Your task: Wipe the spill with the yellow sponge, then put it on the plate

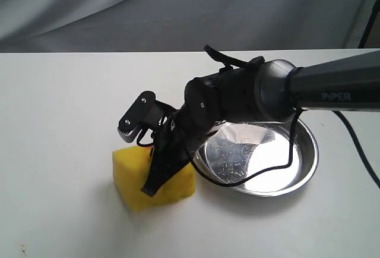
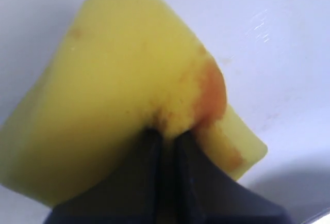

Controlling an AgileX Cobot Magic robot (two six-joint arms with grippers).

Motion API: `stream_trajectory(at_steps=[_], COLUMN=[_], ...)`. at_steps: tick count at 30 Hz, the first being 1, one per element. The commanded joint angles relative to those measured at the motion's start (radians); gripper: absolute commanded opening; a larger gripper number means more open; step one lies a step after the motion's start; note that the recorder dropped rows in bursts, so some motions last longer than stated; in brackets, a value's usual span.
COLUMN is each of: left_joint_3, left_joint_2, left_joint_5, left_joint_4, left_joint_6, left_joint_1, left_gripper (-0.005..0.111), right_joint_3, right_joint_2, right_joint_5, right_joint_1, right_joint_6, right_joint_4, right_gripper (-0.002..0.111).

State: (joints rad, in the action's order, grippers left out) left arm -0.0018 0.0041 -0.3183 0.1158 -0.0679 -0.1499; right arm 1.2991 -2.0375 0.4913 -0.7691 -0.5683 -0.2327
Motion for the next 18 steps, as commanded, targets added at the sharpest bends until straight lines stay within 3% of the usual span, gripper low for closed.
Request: stream_trajectory(at_steps=[1,9,18], left_joint_3=[0.002,0.002,0.002], left_joint_2=[-0.004,-0.004,-0.004], left_joint_5=[0.004,0.004,0.004], left_joint_4=[-0.001,-0.001,-0.001], left_joint_6=[-0.004,-0.004,-0.004], left_joint_1=[0.004,0.004,0.004], left_gripper=[0.000,0.000,0.000], right_joint_3=[-0.005,-0.005,-0.005], right_joint_2=[-0.014,-0.014,-0.014], right_joint_5=[-0.198,-0.302,0.203], right_joint_1=[0.002,0.002,0.000], right_joint_6=[0.022,0.022,-0.095], right_joint_4=[0.051,0.051,0.036], right_gripper=[0.000,0.000,0.000])
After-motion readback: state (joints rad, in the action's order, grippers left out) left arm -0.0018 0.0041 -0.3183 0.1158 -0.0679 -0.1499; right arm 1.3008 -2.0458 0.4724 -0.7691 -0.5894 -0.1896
